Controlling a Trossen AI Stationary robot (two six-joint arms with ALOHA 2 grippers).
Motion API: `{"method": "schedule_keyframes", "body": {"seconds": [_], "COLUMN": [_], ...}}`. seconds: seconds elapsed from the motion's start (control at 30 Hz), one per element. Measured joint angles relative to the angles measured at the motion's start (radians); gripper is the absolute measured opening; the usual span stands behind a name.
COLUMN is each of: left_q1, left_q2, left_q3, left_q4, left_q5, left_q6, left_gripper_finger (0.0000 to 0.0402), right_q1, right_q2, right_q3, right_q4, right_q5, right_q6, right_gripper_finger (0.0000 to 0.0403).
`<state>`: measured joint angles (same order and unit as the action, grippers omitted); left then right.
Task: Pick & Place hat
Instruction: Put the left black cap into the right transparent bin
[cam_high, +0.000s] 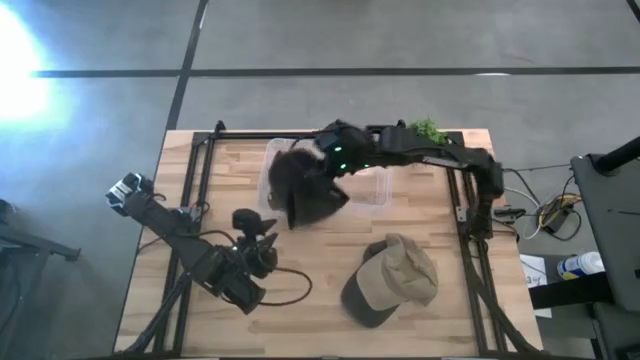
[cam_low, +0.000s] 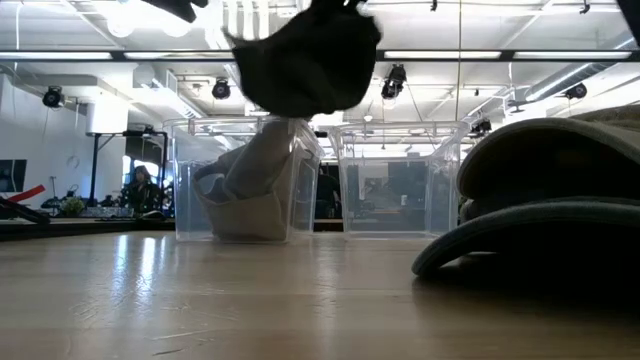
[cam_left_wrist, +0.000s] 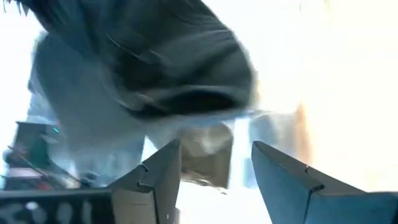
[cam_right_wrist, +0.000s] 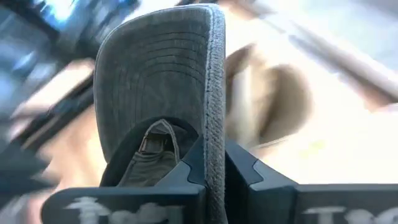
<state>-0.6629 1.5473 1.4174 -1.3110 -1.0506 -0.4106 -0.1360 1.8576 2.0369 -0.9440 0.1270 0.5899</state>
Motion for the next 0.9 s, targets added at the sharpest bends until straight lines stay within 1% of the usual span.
{"method": "schedule_keyframes", "body": {"seconds": [0.1,0.2,0.27,0.3,0.37,0.4,0.53,0.63,0.7,0.8,0.9], "left_q1": [-0.007,-0.006,-0.006,-0.006,-0.006,-0.006,-0.006,-0.006,-0.006,-0.006,-0.008], "left_q2": [-0.014,-0.021,-0.022,-0.022,-0.024,-0.024,-0.026,-0.03,-0.035,-0.05,-0.065], "left_q3": [0.003,-0.002,-0.015,-0.025,-0.05,-0.064,-0.116,-0.14,-0.153,-0.173,-0.188], "left_q4": [-0.05,-0.134,-0.181,-0.195,-0.2,-0.197,-0.192,-0.192,-0.193,-0.192,-0.191], "left_q5": [0.036,0.071,0.065,0.06,0.044,0.04,0.04,0.062,0.094,0.147,0.182], "left_q6": [-0.302,-0.673,-0.915,-1.024,-1.187,-1.24,-1.391,-1.464,-1.505,-1.57,-1.61], "left_gripper_finger": [0.0199,0.0199,0.0199,0.0199,0.0199,0.0199,0.0199,0.0199,0.0199,0.0199,0.0199], "right_q1": [0.003,0.019,0.036,0.041,0.042,0.04,0.035,0.033,0.031,0.029,0.032], "right_q2": [-0.084,-0.171,-0.223,-0.246,-0.288,-0.305,-0.355,-0.361,-0.356,-0.346,-0.327], "right_q3": [-0.004,-0.03,-0.065,-0.088,-0.156,-0.196,-0.372,-0.493,-0.563,-0.654,-0.732], "right_q4": [-0.038,-0.11,-0.181,-0.214,-0.239,-0.234,-0.176,-0.166,-0.161,-0.122,-0.068], "right_q5": [0.241,0.493,0.624,0.662,0.699,0.71,0.744,0.751,0.747,0.72,0.688], "right_q6": [0.045,0.114,0.195,0.244,0.344,0.388,0.562,0.738,0.846,0.951,1.018], "right_gripper_finger": [0.0013,0.0013,0.0013,0.0013,0.0013,0.0013,0.0013,0.0013,0.0013,0.0013,0.0013]}}
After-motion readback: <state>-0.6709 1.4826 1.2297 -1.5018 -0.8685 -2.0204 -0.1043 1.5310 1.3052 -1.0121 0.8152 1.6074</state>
